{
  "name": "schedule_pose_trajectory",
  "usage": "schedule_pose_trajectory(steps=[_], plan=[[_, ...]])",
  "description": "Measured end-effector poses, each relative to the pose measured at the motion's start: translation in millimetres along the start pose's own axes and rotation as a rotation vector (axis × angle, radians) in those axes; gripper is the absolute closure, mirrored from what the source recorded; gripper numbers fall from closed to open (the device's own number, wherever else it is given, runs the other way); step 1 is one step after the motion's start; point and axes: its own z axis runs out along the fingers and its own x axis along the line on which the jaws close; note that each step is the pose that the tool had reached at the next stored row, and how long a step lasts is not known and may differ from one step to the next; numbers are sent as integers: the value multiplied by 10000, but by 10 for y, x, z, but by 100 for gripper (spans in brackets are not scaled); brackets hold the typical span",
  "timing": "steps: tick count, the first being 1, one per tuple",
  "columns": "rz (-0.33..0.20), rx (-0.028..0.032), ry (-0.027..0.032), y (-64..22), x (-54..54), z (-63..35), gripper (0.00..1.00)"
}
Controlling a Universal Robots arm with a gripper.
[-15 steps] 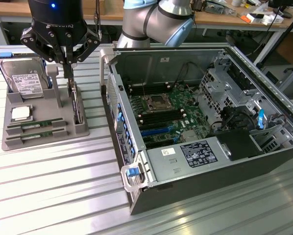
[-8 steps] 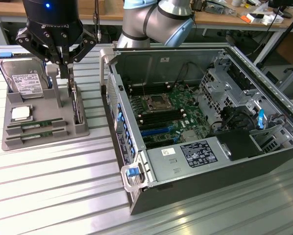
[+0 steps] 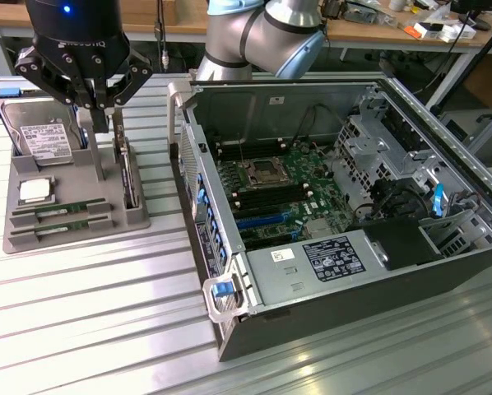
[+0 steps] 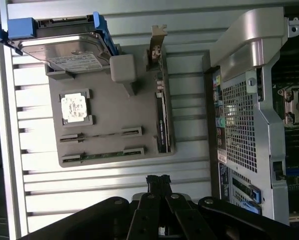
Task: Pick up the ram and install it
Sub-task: 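Reach for the ram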
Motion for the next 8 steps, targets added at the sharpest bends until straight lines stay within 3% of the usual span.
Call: schedule_pose_trajectory(steps=[8], plan=[[-1, -1, 0, -5, 62, 2, 89]])
